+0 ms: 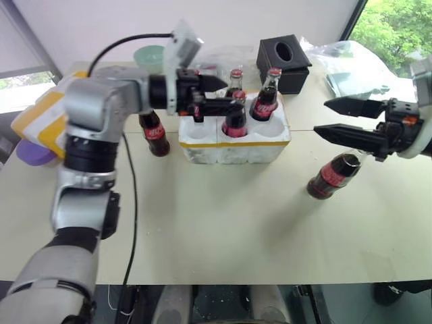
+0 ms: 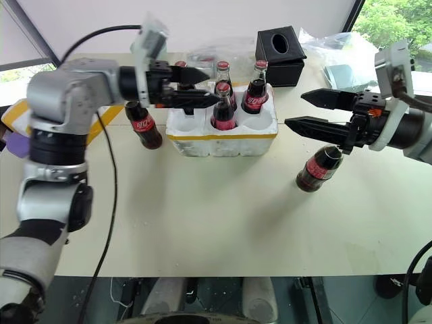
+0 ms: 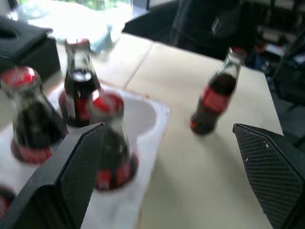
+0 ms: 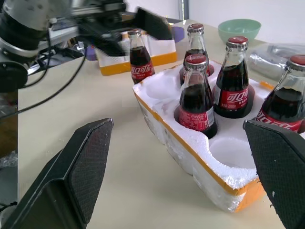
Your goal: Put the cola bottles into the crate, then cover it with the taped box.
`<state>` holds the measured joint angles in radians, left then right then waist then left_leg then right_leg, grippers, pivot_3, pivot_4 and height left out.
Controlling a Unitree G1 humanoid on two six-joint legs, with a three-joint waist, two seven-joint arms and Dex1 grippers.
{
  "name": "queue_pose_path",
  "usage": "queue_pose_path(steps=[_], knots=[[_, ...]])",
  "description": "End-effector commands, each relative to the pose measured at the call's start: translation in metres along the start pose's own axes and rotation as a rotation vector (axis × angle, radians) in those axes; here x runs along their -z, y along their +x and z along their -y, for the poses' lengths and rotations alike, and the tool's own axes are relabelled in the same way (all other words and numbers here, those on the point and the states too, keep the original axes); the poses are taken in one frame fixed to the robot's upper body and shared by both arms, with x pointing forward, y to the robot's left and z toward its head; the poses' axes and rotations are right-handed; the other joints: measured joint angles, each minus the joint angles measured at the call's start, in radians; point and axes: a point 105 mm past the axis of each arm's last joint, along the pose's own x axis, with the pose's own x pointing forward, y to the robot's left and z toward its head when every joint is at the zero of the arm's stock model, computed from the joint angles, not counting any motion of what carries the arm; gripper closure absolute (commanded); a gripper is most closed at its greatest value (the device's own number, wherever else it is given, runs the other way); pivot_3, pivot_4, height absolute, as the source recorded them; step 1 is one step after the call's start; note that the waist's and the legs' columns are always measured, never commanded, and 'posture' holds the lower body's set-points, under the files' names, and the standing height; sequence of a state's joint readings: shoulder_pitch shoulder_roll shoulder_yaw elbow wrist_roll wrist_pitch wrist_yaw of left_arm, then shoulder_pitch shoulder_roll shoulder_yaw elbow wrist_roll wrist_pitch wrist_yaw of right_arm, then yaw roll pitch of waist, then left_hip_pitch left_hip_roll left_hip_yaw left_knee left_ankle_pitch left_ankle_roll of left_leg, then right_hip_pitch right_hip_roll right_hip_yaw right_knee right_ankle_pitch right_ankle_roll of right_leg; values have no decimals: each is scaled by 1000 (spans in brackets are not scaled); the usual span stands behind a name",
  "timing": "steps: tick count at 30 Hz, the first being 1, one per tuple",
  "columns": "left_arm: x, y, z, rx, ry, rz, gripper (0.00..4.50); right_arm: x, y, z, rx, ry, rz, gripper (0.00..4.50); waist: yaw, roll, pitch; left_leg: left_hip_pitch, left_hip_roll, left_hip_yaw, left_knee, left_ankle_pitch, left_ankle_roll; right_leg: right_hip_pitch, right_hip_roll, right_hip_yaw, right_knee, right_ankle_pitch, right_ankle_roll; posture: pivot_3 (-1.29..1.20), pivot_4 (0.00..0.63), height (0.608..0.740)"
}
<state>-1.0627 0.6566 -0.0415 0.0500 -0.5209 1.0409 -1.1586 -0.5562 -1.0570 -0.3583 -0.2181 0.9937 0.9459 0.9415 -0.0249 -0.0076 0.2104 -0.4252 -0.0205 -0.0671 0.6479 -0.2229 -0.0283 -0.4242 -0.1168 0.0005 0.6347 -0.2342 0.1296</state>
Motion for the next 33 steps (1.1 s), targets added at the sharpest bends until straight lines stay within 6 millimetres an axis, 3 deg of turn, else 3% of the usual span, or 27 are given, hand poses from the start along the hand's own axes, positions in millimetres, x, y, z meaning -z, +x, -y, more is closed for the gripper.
queue_pose_path(steps=[1,5,9,15,20,26,33], knots=[[-1,-36,8,-38,31,-14,30,-9,-1,0,-6,-40,29,0,0,0,0,0,0,0,0,0,0,0,0,0,0,0,0,0,150,739],[17,-77,11,-126,28,-74,30,-9,-4,2,-7,-39,26,0,10,0,0,-1,0,0,0,0,0,0,0,0,0,0,0,0,150,739],[46,-116,-5,-331,34,-159,30,-7,-6,4,-4,-49,8,0,11,0,0,-1,0,0,0,0,0,0,0,0,-1,0,0,0,150,739],[71,-140,-17,-478,-21,-141,30,-5,-9,6,6,-81,-25,0,11,0,0,-1,0,1,0,0,0,0,0,0,-2,0,-1,0,150,739],[88,-143,-42,-619,2,-127,30,-7,-8,6,7,-93,-31,0,12,0,0,0,0,1,0,0,0,0,0,0,-1,0,-1,0,150,739],[105,-133,-60,-644,-33,-71,30,-10,-8,5,14,-95,-19,0,12,0,0,0,0,1,0,0,0,0,0,0,-1,1,-1,0,150,739],[115,-102,-73,-592,-88,-5,30,-10,-5,3,20,-85,-3,0,14,-1,0,0,0,1,1,0,0,0,0,0,-1,1,-1,0,150,739]])
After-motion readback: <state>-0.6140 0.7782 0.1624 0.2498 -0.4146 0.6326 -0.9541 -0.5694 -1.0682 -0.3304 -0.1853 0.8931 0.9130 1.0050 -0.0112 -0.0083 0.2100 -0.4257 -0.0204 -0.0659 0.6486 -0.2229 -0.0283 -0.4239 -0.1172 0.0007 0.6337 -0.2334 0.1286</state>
